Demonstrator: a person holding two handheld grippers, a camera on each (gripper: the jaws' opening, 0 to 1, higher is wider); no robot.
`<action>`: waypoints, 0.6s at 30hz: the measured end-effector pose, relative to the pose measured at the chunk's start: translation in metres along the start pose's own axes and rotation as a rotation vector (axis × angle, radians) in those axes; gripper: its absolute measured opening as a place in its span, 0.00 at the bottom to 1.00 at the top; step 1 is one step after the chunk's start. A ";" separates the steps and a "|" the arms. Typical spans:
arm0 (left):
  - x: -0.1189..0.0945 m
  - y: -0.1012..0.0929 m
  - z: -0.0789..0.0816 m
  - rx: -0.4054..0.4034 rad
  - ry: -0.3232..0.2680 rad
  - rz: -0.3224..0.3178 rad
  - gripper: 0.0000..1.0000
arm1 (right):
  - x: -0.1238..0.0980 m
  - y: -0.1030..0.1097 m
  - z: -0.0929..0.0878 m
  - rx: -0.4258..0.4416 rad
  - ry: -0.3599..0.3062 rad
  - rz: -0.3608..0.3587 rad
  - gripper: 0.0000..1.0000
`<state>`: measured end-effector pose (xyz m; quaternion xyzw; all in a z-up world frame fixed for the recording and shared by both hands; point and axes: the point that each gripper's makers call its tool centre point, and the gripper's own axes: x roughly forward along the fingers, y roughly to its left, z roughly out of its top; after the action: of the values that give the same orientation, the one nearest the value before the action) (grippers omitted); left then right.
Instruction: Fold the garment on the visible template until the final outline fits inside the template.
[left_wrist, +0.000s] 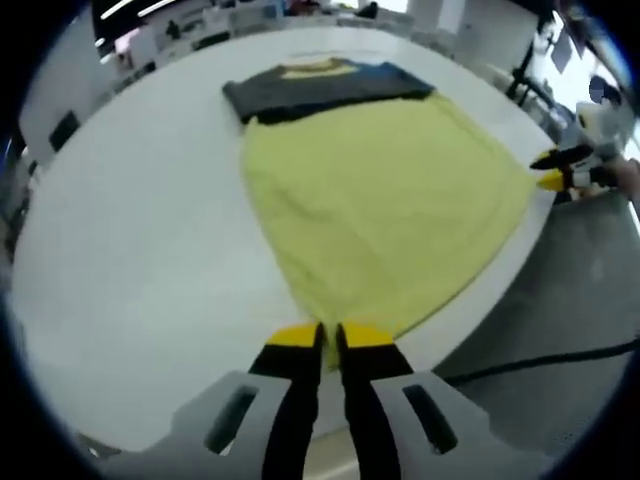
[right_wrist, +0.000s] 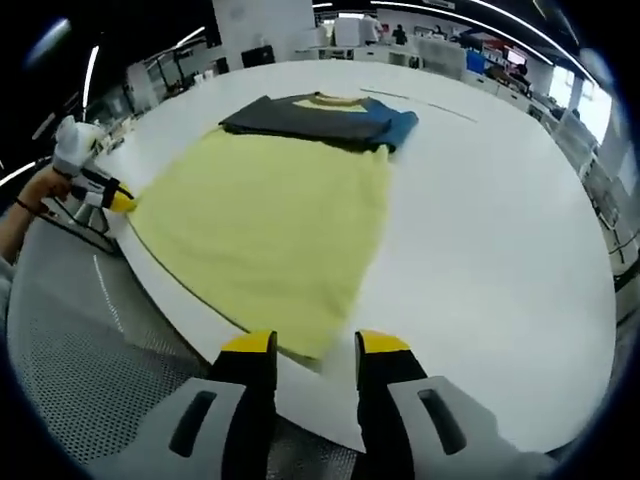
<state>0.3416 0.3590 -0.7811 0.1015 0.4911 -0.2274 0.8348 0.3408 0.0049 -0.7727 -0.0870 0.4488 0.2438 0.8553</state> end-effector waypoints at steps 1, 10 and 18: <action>0.000 0.000 0.000 0.000 0.002 -0.001 0.04 | 0.000 -0.001 0.001 0.010 -0.002 -0.005 0.28; 0.001 -0.001 0.000 -0.010 0.013 -0.014 0.01 | 0.009 0.000 -0.006 0.016 0.029 0.001 0.24; 0.001 -0.002 -0.001 -0.043 0.009 -0.015 0.01 | 0.009 -0.002 -0.007 -0.002 0.038 -0.010 0.22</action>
<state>0.3405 0.3573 -0.7822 0.0806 0.5004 -0.2227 0.8327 0.3409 0.0032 -0.7841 -0.0950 0.4641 0.2382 0.8478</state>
